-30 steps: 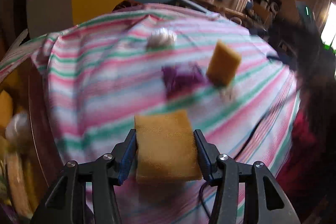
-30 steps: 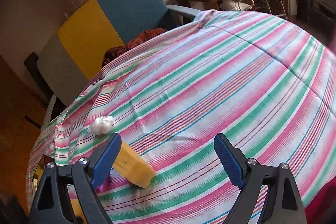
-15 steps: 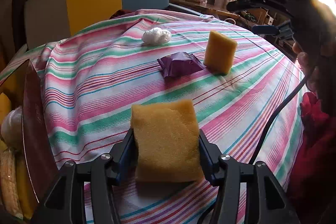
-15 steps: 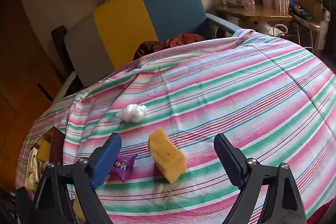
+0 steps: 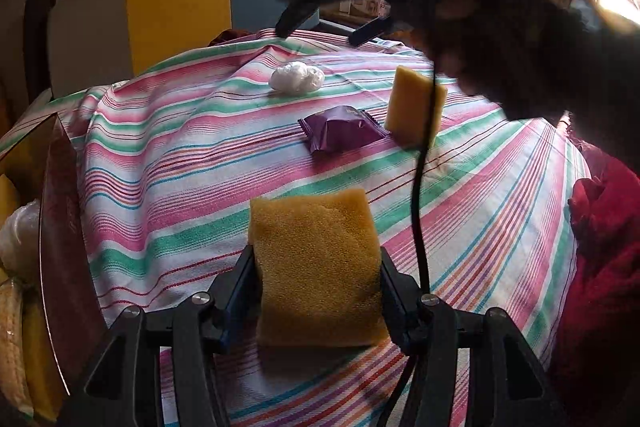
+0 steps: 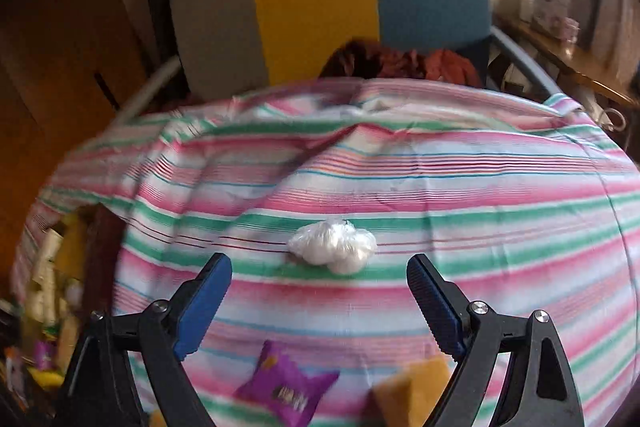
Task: Organize objects
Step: 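Grasp the crumpled clear plastic bag with the right tool while the left tool holds the sponge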
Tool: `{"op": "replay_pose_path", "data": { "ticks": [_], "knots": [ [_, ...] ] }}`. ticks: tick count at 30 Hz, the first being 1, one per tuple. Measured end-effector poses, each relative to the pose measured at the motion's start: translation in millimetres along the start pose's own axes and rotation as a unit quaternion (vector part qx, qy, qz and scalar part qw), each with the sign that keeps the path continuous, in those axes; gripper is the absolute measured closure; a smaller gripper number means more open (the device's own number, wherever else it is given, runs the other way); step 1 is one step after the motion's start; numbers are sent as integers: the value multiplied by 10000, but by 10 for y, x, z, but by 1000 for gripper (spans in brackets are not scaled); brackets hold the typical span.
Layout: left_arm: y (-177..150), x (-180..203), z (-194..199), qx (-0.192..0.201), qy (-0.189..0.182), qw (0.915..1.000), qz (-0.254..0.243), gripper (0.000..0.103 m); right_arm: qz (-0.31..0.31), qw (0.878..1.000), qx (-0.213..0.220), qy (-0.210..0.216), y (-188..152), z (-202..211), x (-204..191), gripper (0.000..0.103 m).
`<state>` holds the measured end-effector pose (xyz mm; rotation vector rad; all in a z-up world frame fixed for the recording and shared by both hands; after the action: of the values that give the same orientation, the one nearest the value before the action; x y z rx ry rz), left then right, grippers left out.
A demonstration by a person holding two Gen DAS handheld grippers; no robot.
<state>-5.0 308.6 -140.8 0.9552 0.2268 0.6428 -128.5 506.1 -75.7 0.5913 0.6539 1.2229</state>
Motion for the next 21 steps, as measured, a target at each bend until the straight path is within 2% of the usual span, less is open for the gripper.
{"op": "replay_pose_path", "data": {
  "ticks": [6, 9, 10, 14, 21],
  "knots": [
    [6, -6, -19, 16, -50, 10000, 61, 46, 308, 9978, -537, -219, 1, -541, -19, 16],
    [2, -5, -18, 20, -62, 10000, 75, 46, 342, 9946, -897, -384, -89, -753, 0, 38],
    [1, -5, -18, 23, -68, 9999, 81, 46, 321, 9948, -872, -417, -101, -766, 10, 40],
    [-9, -12, -22, 34, -84, 9999, 101, 45, 279, 9964, -729, -316, -107, -627, 16, 50],
    [-13, -14, -26, 41, -86, 9999, 106, 45, 450, 9987, -236, 30, -253, 128, -107, 51]
  ]
}}
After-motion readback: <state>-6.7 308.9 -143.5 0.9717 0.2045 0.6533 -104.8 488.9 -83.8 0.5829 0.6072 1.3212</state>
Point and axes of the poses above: each gripper's, at about its wrist camera, not at the fingertips, and z roughly against the way its jaws point, x to its right, y to its top, the point moved 4 cm from there along -z, roughly the way its jaws point, and after that the axes turned 11 degrees about x, right-handed, at the moved point
